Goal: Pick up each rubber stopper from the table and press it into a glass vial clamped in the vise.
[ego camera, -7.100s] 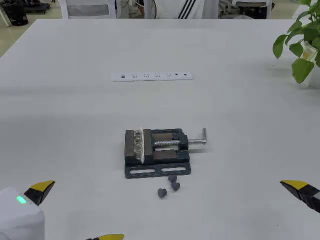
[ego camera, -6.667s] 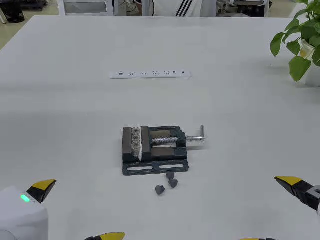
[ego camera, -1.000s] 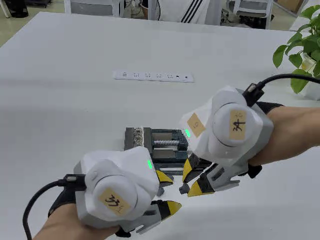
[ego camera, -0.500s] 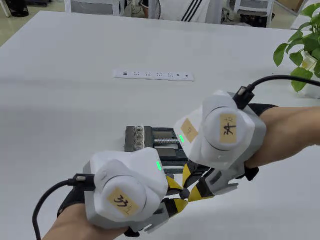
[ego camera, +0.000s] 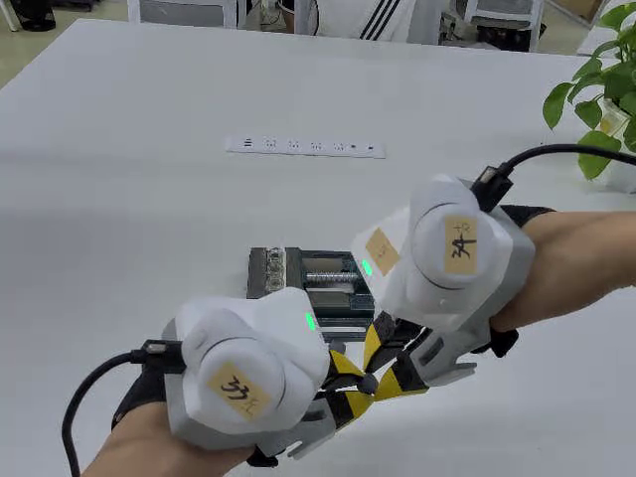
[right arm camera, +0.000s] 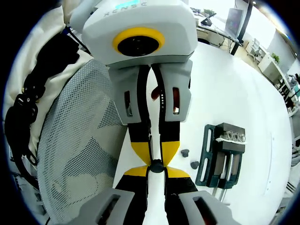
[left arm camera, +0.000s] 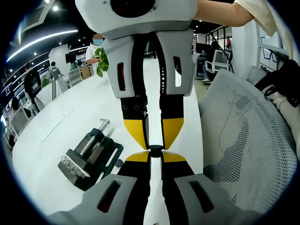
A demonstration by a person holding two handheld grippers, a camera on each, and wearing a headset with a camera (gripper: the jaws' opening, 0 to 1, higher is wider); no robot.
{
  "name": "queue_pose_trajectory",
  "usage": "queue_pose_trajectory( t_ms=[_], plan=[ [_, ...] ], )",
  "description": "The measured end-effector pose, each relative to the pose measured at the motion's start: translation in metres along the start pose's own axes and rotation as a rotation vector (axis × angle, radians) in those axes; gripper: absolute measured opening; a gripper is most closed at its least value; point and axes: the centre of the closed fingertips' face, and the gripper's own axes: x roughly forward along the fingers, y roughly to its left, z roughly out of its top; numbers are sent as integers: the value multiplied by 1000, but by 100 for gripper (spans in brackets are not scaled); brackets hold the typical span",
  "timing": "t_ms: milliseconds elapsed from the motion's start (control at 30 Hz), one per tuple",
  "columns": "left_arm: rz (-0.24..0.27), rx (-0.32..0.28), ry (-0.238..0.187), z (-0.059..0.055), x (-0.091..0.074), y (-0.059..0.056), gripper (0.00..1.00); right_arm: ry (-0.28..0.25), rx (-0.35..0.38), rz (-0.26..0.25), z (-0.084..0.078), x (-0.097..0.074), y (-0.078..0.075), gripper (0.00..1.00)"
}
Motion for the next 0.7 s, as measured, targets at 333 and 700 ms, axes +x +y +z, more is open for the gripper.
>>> queue_pose_trajectory(
  t_ms=[333, 700],
  plan=[
    [8, -37, -19, -2, -2, 4, 4, -97, 54, -17, 0, -7, -4, 20],
    [19, -88, -69, 3, -9, 10, 4, -276, 204, -43, 4, -21, -7, 17]
  ],
)
